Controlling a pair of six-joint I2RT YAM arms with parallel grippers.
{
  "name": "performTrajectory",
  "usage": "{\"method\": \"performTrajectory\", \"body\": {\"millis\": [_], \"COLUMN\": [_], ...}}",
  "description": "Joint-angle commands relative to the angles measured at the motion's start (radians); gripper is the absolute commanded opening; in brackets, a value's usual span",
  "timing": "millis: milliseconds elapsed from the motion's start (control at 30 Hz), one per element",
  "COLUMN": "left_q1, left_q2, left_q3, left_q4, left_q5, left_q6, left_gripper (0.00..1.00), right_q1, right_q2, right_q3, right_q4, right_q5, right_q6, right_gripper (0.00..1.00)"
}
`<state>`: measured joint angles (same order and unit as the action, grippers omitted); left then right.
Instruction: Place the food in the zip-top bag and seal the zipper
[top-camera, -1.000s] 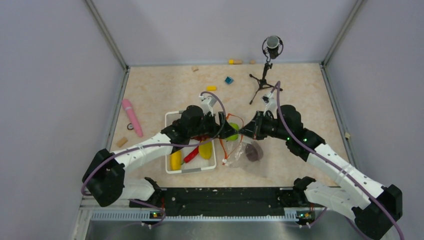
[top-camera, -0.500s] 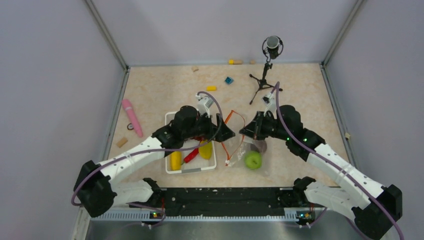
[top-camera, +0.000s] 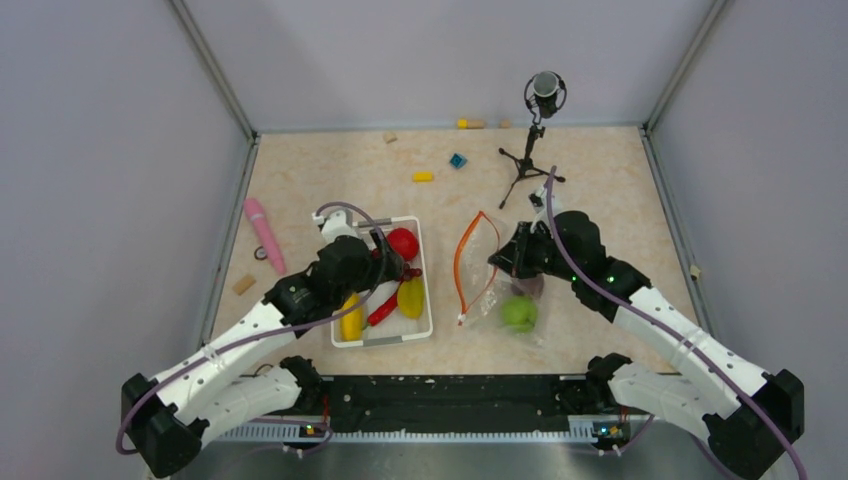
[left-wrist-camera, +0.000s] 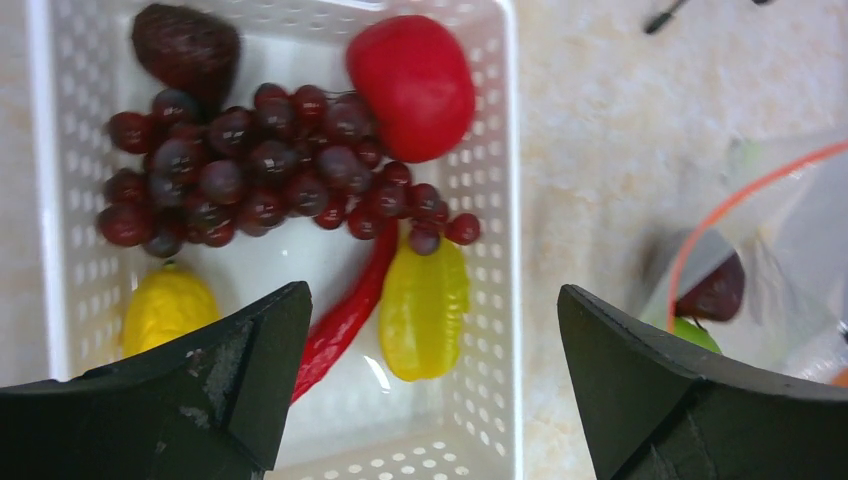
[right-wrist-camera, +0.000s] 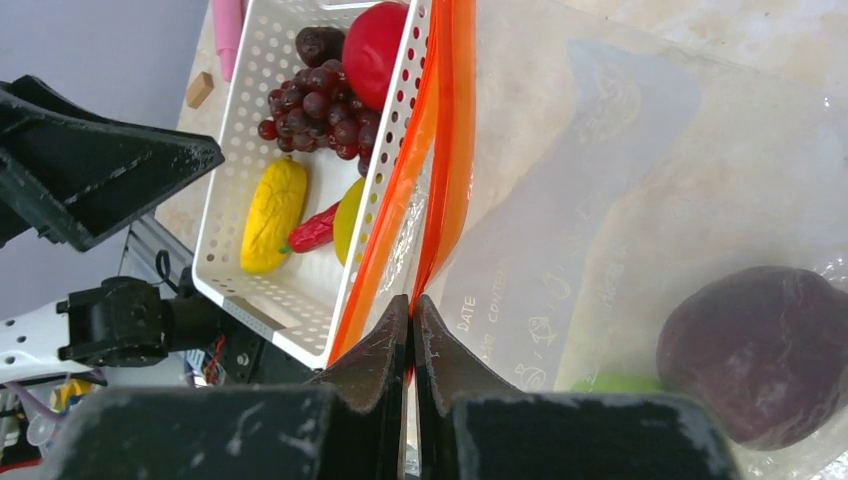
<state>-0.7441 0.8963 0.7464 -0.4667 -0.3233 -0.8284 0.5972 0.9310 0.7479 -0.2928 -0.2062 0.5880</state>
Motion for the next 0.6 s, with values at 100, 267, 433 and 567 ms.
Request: {"method": "performTrajectory", "body": {"millis": [100,267,433,567], "left_q1": [0.081,0.188,0.206,0.206], "left_q2": [0.029,0.088,0.141,0.187], "left_q3": [-0.044,-0.095,-0.111,-0.104], "left_q4": [-0.001,0.136,0.131,0.099], "left_q5": [-0.162,-0.057,-0.098,-0.12], "left_q6": [-0.247,-0.343,-0.427,-0.455], "left_gripper": [0.98,0.98,0.98,0.98], "right_q1": [-0.015,-0.015,-0.014,-0.014], "right_q2": [-0.013,-0.025,-0.025,-0.015], "right_q3": [0.011,0.003,0.0,-0.007], "right_q4": [0.003,-0.004,-0.008,-0.009], "right_q5": [0.053,0.074,0.084,0.104], "right_q6": [-0.048,-0.052,-0.056,-0.056], "right_gripper": [0.0,0.0,0.0,0.0]}}
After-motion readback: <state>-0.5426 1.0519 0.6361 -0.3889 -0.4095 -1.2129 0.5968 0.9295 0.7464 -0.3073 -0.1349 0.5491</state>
